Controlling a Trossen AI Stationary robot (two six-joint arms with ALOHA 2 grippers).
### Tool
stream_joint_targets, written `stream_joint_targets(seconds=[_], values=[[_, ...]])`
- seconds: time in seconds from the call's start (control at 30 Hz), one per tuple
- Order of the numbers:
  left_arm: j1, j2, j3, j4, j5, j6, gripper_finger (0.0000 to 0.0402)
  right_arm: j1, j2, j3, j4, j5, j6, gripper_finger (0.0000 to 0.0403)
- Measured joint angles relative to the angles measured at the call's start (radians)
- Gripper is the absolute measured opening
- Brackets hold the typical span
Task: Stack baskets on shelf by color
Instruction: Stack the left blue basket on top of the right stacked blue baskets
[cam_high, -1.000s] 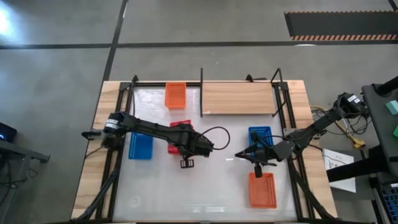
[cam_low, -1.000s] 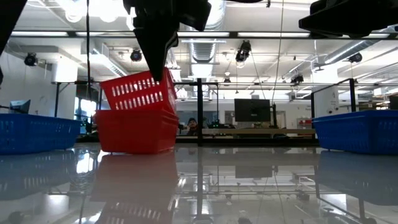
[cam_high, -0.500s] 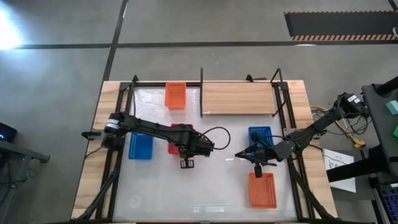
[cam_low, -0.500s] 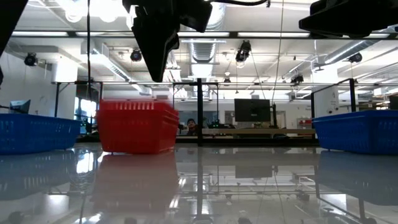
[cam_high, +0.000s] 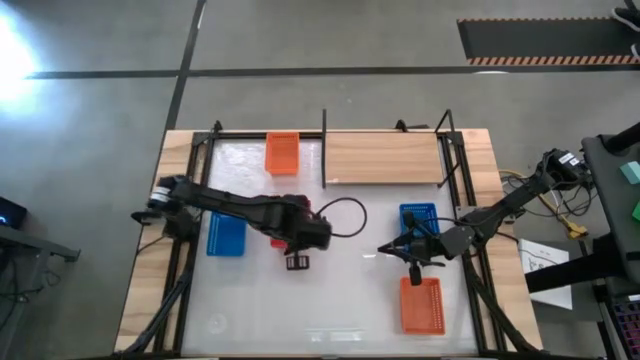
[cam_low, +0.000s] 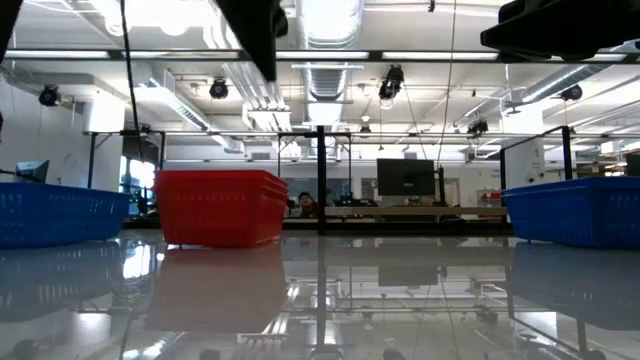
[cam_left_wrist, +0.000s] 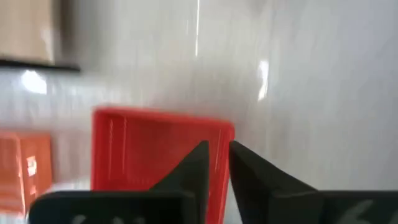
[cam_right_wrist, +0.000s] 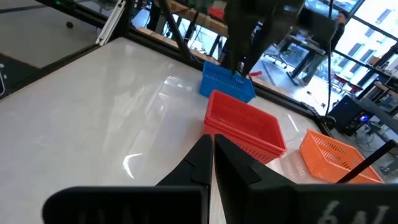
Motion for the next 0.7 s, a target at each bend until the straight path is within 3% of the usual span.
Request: stream_joint_targets(seconds=[0.13,0.43,0.7], values=[[-0.019,-0.135,-0.119,0.133,-0.002,0.017,0.0005,0.0,0.0,0.0,0.001,0.0,0.016,0.0008],[-0.09,-0.401,-0.457,0.234,0.025,-0.009,0.0005,0.0,0.006,0.0,0.029,0.0,0.052,0.0009],[-0.157,-0.48,-0.634,0.24,0.156,-0.182,0.0028,0.0,0.006,0.0,0.08,0.0,0.047,0.0009]])
